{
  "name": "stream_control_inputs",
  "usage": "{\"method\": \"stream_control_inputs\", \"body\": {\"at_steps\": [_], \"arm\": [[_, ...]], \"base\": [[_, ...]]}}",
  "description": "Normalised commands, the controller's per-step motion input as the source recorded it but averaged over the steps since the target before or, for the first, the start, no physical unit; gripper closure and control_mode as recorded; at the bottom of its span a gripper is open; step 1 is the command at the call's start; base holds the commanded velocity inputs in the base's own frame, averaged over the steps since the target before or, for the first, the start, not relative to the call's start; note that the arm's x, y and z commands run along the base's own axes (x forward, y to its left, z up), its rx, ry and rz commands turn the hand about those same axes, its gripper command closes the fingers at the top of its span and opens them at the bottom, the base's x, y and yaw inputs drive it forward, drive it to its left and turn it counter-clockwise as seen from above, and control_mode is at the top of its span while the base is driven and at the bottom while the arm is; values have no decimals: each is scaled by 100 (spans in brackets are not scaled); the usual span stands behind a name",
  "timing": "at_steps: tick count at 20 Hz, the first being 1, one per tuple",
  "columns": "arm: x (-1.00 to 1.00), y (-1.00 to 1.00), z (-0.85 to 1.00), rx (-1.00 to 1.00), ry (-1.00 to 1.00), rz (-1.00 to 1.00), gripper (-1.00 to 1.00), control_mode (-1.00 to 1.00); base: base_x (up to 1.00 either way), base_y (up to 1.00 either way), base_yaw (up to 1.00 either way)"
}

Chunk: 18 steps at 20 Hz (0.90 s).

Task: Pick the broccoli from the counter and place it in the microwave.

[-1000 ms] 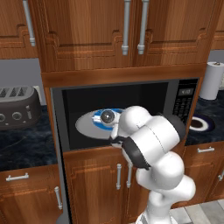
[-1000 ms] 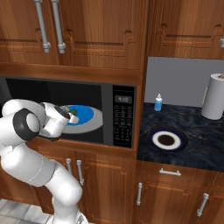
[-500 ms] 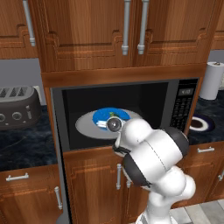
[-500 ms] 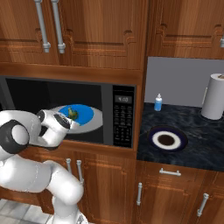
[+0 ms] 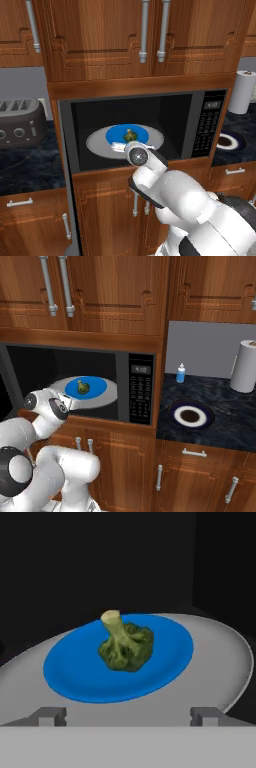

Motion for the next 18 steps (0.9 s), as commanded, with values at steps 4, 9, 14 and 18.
{"method": "stream_control_inputs", "body": {"at_steps": [4, 9, 14, 18], "arm": [[-91, 0, 89, 1, 15, 0, -100, -100], [-100, 0, 100, 0, 31, 0, -100, -100], [-100, 0, 90, 0, 35, 0, -100, -100], [-100, -10, 64, -3, 22, 0, -100, -100]], "base": [[0, 0, 0], [0, 0, 0], [0, 0, 0], [0, 0, 0]]}}
